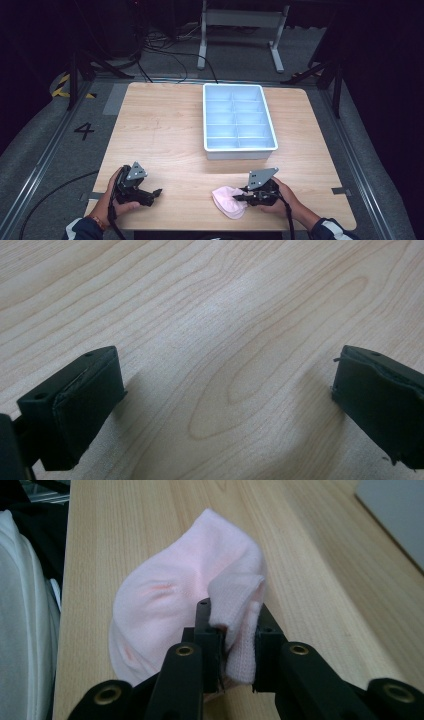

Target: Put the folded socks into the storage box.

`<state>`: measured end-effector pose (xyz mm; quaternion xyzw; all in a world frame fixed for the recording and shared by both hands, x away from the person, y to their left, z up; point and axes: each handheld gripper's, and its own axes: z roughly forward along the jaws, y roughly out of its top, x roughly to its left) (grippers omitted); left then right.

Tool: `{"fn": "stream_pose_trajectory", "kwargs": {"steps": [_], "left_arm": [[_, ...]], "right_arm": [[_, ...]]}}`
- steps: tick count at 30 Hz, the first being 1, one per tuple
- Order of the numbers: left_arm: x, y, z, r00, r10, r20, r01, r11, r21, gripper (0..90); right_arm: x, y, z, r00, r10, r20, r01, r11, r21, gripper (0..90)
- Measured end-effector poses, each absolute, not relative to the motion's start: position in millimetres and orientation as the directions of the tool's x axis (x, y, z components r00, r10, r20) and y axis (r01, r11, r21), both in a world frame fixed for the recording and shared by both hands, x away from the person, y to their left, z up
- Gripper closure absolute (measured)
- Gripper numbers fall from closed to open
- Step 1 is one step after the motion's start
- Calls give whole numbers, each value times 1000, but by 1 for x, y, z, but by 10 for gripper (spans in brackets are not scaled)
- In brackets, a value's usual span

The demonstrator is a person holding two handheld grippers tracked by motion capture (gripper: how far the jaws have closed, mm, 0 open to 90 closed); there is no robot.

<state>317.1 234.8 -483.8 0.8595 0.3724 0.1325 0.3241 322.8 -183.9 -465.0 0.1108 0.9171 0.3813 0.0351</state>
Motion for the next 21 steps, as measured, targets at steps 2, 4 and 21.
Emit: {"fn": "stream_pose_trajectory", "kwargs": {"steps": [2,4,21], "left_arm": [[317,235,-484,687,726,-12,554,-514,655,4],[317,235,-484,687,726,-13,554,-513,656,4],[317,235,-484,687,727,-12,553,-512,657,4]], "right_arm": [[323,-187,-461,-970,241,13,178,676,716,786],[324,-191,-458,-968,250,3,174,667,725,786],[327,-223,-435,-944,328,-44,173,601,780,787]]}}
